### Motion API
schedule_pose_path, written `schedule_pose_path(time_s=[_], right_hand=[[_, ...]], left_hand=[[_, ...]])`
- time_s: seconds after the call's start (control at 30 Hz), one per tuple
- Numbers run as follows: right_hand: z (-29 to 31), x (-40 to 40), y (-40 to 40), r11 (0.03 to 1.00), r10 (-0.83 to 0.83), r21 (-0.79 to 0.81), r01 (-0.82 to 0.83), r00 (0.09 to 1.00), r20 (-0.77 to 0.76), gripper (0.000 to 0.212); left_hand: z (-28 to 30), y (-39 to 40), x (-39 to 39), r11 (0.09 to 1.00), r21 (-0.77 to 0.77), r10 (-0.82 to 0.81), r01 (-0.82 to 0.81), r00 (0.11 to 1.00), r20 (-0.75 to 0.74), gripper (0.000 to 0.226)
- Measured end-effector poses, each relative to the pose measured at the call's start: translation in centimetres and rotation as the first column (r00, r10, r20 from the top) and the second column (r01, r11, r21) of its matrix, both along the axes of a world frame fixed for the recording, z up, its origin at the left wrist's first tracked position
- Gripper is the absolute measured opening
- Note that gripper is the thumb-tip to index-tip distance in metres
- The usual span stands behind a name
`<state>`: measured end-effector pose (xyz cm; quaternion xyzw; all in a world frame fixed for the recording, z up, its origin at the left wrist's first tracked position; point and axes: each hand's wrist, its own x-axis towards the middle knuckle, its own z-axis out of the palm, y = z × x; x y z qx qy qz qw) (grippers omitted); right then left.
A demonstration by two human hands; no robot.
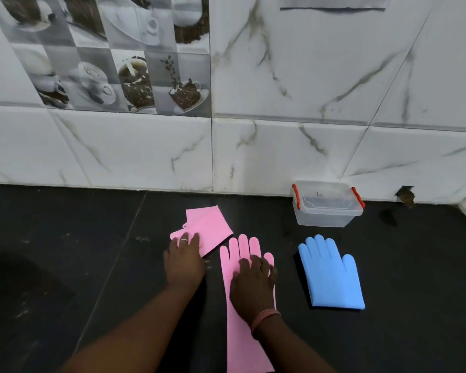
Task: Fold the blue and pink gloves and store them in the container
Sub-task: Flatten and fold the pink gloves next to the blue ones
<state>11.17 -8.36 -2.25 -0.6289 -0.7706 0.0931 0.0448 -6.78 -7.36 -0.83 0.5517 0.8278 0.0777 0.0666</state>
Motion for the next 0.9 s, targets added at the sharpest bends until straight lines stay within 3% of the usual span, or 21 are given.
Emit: schedule_pose_path(time_s=[0.1, 0.23, 0.33, 0.4, 0.5, 0.53, 0.6, 0.63, 0.7, 0.73, 0.77, 0.8, 0.87, 0.9], right_hand=[[0.0, -1.1, -0.3, 0.999, 0.043, 0.003, -0.042, 0.997, -0.069, 0.040], [0.6, -1.2, 0.4, 0.998, 0.055, 0.029, -0.048, 0.960, -0.273, 0.036], [1.6, -1.3, 1.1, 0.998, 0.057, 0.043, -0.043, 0.901, -0.430, 0.055], [3.4, -1.8, 1.4, 0.994, 0.097, 0.090, -0.056, 0.823, -0.560, 0.066], [7.2, -3.5, 0.9, 0.969, 0.249, 0.195, -0.155, 0.618, -0.746, 0.060], [7.8, -4.1, 0.6, 0.956, 0.282, 0.186, -0.228, 0.536, -0.795, 0.062], [8.4, -4.7, -0.4, 0.948, 0.266, 0.142, -0.283, 0.467, -0.843, 0.064], [8.4, -4.8, -0.8, 0.962, 0.200, 0.081, -0.261, 0.468, -0.861, 0.066], [8.3, -4.4, -1.2, 0.994, 0.051, -0.006, -0.112, 0.499, -0.865, 0.061], [8.6, -4.0, -1.3, 1.000, -0.014, -0.025, -0.017, 0.471, -0.882, 0.056], [9.0, -3.5, -1.2, 0.998, -0.066, -0.058, 0.033, 0.390, -0.919, 0.052], [9.6, -2.9, -0.9, 0.994, -0.111, -0.106, 0.034, 0.265, -0.958, 0.050], [10.7, -1.0, -0.1, 0.973, -0.211, -0.210, -0.093, 0.003, -0.978, 0.047], [11.1, 0.1, 0.4, 0.953, -0.277, -0.264, -0.148, -0.074, -0.958, 0.047]], left_hand=[[-0.2, 0.6, -2.8, 0.992, -0.109, -0.072, 0.060, 0.991, -0.111, 0.038], [1.8, 1.5, -3.1, 0.988, 0.087, -0.121, 0.125, 0.991, -0.054, 0.028], [5.6, 1.7, -1.4, 0.937, 0.309, -0.210, 0.164, 0.970, 0.124, 0.028], [9.2, 1.6, 0.1, 0.923, 0.383, -0.177, 0.021, 0.909, 0.378, 0.032], [14.6, 2.8, 1.5, 0.980, 0.196, -0.098, -0.035, 0.775, 0.624, 0.027], [16.1, 3.0, 1.9, 0.993, 0.118, -0.064, -0.029, 0.698, 0.713, 0.028], [18.0, 2.7, 2.6, 0.985, 0.078, 0.011, -0.151, 0.518, 0.855, 0.033], [18.3, 2.5, 2.8, 0.972, 0.047, 0.039, -0.231, 0.355, 0.934, 0.031], [18.1, 1.9, 3.1, 0.958, -0.038, 0.020, -0.285, -0.066, 0.998, 0.023], [18.1, 1.6, 3.2, 0.963, -0.059, 0.013, -0.262, -0.174, 0.985, 0.024], [17.9, 1.6, 3.0, 0.967, -0.053, 0.010, -0.249, -0.169, 0.986, 0.029], [18.0, 1.7, 2.8, 0.966, -0.029, 0.006, -0.258, -0.089, 0.996, 0.037], [17.9, 1.9, 2.1, 0.968, 0.057, -0.003, -0.246, 0.216, 0.976, 0.052], [17.4, 1.7, 1.8, 0.981, 0.058, 0.005, -0.186, 0.320, 0.947, 0.059]])
